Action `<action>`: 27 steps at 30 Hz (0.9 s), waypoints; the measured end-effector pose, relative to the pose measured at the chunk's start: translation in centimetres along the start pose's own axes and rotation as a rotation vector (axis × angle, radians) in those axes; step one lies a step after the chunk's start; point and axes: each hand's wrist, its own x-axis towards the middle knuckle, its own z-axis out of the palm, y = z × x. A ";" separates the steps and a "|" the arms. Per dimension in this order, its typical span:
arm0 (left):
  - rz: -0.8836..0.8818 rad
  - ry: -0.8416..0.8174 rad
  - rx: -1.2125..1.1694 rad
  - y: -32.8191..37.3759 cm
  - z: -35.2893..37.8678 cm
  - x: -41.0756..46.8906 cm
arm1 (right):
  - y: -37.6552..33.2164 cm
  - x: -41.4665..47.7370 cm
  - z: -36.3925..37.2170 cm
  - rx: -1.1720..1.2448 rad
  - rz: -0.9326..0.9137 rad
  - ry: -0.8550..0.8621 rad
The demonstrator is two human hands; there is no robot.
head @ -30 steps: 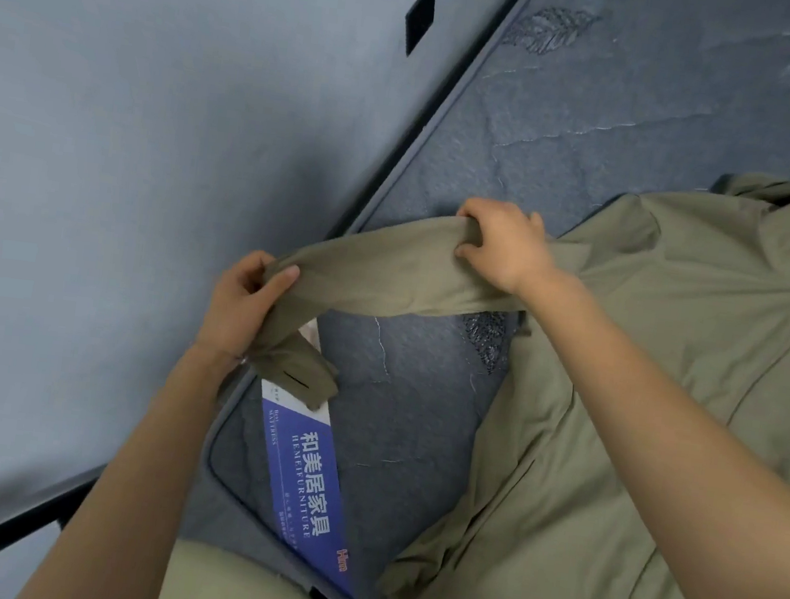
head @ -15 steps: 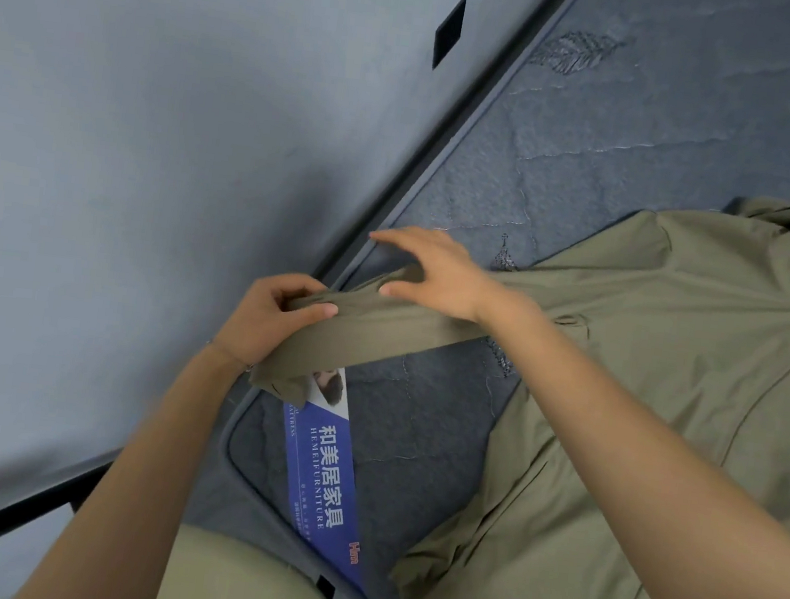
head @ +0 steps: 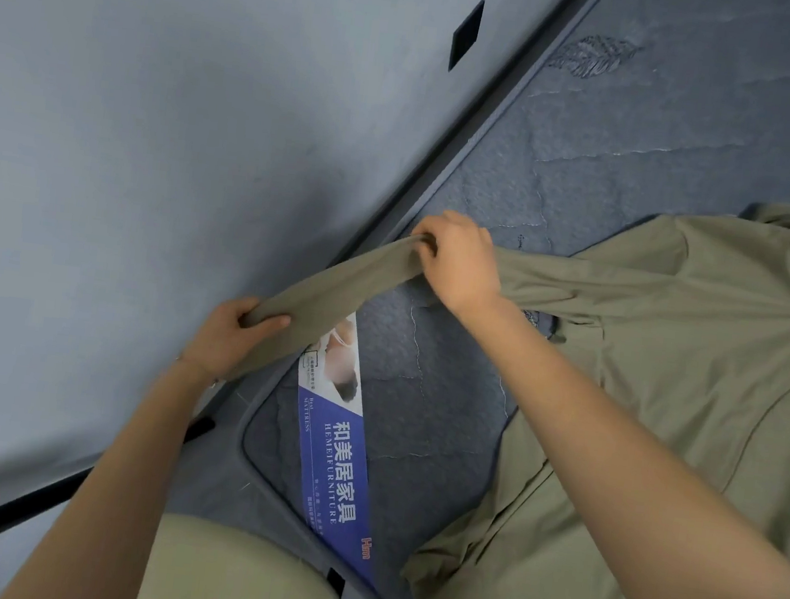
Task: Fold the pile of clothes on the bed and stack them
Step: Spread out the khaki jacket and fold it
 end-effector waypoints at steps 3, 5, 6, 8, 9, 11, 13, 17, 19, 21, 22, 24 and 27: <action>0.031 0.028 -0.113 1.3 -0.2 -0.2 | 0.8 -0.1 -0.8 0.085 0.042 0.044; 0.030 0.014 -0.201 2.8 0.5 -0.3 | 1.1 -0.7 -1.8 0.177 0.029 0.025; 0.034 0.001 -0.240 3.9 1.1 -0.4 | 1.2 -1.1 -2.3 0.239 0.026 -0.006; 0.065 -0.038 -0.299 6.4 2.8 -0.4 | 1.5 -2.3 -3.0 0.390 0.058 -0.085; 0.086 -0.068 -0.323 7.8 3.8 -0.3 | 1.6 -3.1 -3.3 0.474 0.095 -0.117; 0.132 -0.134 -0.353 10.5 6.2 -0.1 | 2.4 -4.5 -3.8 0.635 0.189 -0.127; 0.172 -0.197 -0.359 13.3 8.9 0.0 | 3.8 -6.1 -4.5 0.744 0.263 -0.076; 0.185 -0.285 -0.373 18.0 14.5 -0.1 | 7.5 -9.0 -5.6 0.945 0.422 0.015; 0.206 -0.315 -0.349 20.1 17.8 -0.4 | 9.6 -10.5 -6.5 1.058 0.480 0.073; 0.221 -0.330 -0.314 22.3 20.6 -1.3 | 11.6 -12.1 -7.8 1.138 0.521 0.138; 0.220 -0.349 -0.301 23.1 22.1 -1.7 | 12.5 -12.9 -8.5 1.177 0.536 0.171; 0.216 -0.404 -0.293 24.7 25.1 -2.5 | 14.5 -14.7 -9.8 1.253 0.566 0.214; 0.220 -0.529 -0.293 26.4 29.2 -3.6 | 18.2 -17.5 -11.4 1.247 0.577 0.187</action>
